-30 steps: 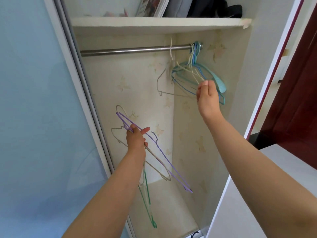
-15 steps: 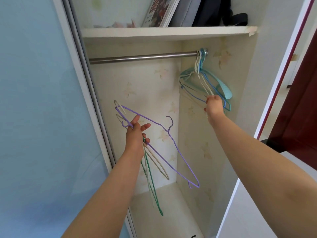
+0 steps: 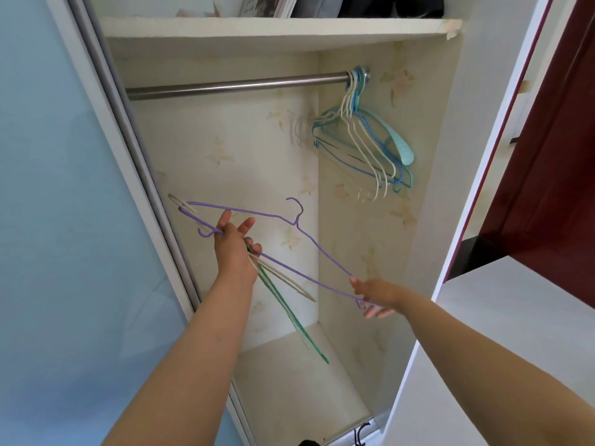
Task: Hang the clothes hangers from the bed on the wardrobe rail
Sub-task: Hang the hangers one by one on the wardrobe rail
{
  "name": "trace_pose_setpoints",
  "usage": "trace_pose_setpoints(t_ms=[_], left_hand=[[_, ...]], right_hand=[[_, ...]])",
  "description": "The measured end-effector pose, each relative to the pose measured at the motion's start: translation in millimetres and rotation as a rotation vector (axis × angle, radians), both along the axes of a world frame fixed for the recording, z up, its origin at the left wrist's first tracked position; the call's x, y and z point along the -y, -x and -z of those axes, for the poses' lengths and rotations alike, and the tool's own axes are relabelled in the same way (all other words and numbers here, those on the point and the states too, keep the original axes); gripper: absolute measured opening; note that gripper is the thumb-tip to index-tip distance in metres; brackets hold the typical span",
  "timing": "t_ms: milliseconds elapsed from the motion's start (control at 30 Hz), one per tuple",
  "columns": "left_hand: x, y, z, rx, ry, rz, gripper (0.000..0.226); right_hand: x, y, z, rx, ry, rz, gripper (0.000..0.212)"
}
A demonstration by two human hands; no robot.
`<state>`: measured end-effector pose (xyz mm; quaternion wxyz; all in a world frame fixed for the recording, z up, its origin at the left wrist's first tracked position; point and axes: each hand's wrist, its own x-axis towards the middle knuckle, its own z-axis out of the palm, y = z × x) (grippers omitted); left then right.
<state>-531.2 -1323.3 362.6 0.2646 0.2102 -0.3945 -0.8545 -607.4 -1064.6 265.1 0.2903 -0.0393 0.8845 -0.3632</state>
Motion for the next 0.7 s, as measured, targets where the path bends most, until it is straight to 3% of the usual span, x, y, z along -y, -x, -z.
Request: trace_pose_setpoints(t_ms=[100, 200, 333, 567, 700], left_hand=[[0.3, 3.6, 4.5, -0.018, -0.059, 0.072, 0.025], [-0.7, 3.2, 7.5, -0.031, -0.052, 0.170, 0.036], [0.2, 1.5, 14.4, -0.030, -0.005, 0.321, 0.004], [1.8, -0.8, 24.2, 0.021, 0.276, 0.500, 0.044], [3.3, 2.1, 27.4, 0.040, 0.258, 0.451, 0.042]], right_hand=[[-16.8, 0.3, 10.8, -0.169, 0.328, 0.274, 0.042], [-28.9, 2.8, 9.9, -0.294, 0.460, 0.421, 0.046], [-40.7, 3.8, 7.2, -0.324, 0.507, 0.523, 0.052], [-44.7, -2.0, 8.7, -0.278, 0.626, 0.630, 0.054], [-42.9, -5.0, 7.4, -0.281, 0.642, 0.651, 0.056]])
